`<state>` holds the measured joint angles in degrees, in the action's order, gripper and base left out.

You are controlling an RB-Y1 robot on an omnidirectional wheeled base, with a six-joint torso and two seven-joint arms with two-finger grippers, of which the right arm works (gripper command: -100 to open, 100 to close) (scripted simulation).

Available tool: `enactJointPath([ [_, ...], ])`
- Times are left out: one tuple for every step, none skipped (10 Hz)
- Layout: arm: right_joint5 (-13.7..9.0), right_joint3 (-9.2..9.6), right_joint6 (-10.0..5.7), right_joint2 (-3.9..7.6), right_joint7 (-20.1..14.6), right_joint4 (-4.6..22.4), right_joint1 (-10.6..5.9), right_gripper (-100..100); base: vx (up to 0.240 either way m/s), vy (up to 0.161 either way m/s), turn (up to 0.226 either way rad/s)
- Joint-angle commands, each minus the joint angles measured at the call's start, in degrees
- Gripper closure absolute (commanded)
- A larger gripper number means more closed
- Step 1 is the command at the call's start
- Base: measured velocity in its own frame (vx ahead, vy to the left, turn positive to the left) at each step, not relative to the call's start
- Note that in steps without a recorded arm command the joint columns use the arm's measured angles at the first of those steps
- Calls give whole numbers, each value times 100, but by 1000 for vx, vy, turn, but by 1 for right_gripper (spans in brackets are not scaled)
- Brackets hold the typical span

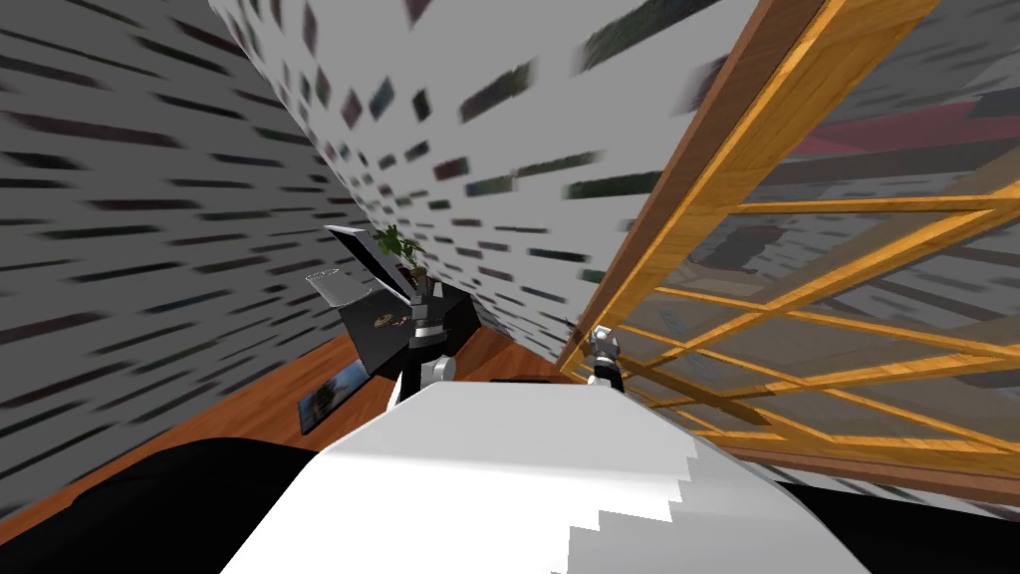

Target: Pull the door open

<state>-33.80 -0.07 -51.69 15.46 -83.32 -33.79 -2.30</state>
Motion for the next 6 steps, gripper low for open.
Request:
enactJointPath([
  [0,0,0,0,0,0,0,-100,79,-8,11],
  [0,0,0,0,0,0,0,100,-11,-1,-17],
  [0,0,0,0,0,0,0,100,-33,1,-9],
  [0,0,0,0,0,0,0,100,-25,2,18],
  [0,0,0,0,0,0,0,100,-14,2,5],
  [0,0,0,0,0,0,0,100,0,0,0],
])
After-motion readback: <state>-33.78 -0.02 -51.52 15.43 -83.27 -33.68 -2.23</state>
